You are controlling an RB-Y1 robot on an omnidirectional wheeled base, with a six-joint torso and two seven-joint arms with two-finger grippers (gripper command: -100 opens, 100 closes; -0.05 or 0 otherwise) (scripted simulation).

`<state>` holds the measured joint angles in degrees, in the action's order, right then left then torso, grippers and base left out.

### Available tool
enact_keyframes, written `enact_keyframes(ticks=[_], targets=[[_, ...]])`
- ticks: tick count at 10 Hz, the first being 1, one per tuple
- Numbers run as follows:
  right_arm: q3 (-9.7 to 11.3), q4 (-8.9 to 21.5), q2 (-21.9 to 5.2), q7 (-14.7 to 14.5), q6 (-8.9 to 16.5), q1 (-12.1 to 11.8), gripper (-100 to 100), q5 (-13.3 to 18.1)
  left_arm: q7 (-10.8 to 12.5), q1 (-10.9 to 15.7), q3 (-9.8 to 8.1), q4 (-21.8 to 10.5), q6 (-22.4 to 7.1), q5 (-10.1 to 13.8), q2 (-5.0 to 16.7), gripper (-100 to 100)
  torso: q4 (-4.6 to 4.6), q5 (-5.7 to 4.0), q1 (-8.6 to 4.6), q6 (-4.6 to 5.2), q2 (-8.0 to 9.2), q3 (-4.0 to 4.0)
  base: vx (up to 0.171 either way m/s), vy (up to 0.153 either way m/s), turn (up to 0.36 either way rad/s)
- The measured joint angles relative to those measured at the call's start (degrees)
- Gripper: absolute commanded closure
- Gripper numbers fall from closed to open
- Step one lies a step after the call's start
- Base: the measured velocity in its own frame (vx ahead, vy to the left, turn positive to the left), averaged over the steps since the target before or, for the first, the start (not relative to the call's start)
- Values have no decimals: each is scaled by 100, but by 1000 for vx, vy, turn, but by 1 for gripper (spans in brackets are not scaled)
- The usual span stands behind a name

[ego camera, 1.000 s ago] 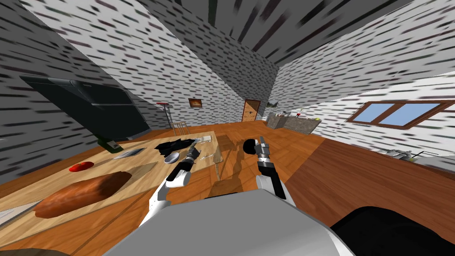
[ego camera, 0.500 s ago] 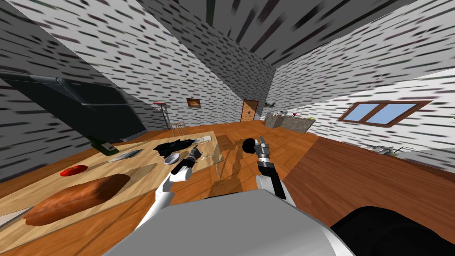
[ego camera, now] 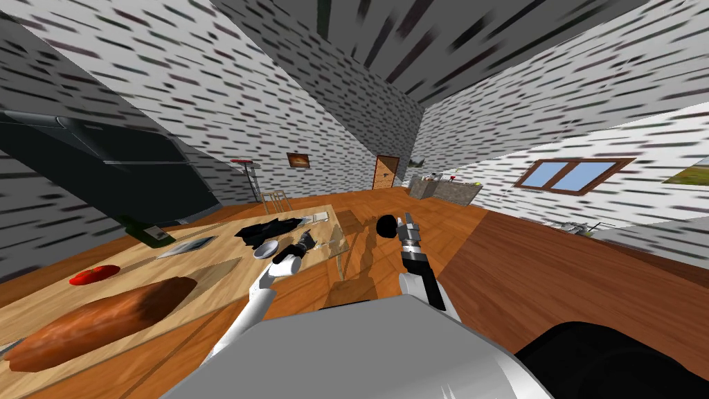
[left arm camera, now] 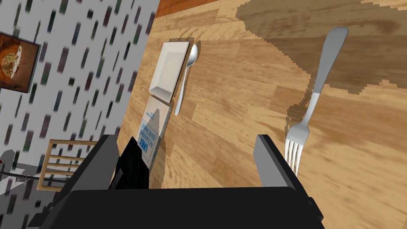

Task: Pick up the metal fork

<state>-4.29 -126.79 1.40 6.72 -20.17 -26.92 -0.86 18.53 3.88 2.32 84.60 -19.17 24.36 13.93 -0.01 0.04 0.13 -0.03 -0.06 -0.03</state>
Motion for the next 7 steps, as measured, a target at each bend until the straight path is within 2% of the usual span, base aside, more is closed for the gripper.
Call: enact_keyframes(ticks=[4,7], targets=[[0,0,0,0,0,0,0,0,95,384,-9,-589,-592,258,86,-100,-1,-1,-6,0,-3,-1,8,22,-75],[0,0,0,0,0,0,0,0,119,743,25,-1239,-915,503,176,-100,-1,-2,-10,2,-9,-5,18,14,-67]])
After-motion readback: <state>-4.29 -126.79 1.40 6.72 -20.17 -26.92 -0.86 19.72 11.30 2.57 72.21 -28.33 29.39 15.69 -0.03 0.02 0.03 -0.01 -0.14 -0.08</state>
